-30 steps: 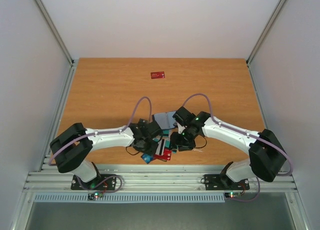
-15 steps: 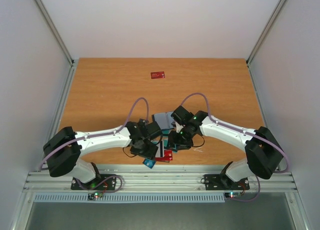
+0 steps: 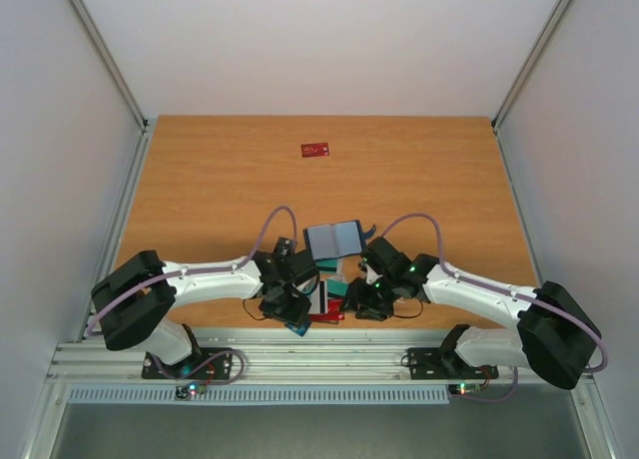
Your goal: Put the credit cards into the card holder
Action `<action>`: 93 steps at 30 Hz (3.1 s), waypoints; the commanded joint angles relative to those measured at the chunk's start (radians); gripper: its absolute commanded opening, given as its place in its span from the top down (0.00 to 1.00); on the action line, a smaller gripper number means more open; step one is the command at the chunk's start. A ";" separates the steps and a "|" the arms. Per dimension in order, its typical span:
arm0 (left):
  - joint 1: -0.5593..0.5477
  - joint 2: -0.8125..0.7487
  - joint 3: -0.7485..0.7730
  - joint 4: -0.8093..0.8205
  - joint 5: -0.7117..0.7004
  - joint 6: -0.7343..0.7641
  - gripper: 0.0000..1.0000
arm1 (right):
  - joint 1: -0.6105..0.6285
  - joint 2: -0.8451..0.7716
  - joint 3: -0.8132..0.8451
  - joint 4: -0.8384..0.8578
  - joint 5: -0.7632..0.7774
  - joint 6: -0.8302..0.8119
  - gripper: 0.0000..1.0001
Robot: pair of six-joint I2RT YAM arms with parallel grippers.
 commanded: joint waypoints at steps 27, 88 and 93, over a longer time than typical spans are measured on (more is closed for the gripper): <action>0.041 -0.190 -0.002 0.093 0.215 -0.038 0.46 | 0.104 -0.038 -0.263 0.517 -0.018 0.250 0.50; 0.075 0.117 -0.107 0.327 0.338 -0.003 0.81 | 0.230 0.165 -0.190 0.648 0.022 0.222 0.87; 0.075 0.063 -0.105 0.301 0.321 -0.022 0.79 | 0.229 0.144 -0.162 0.552 -0.006 0.203 0.98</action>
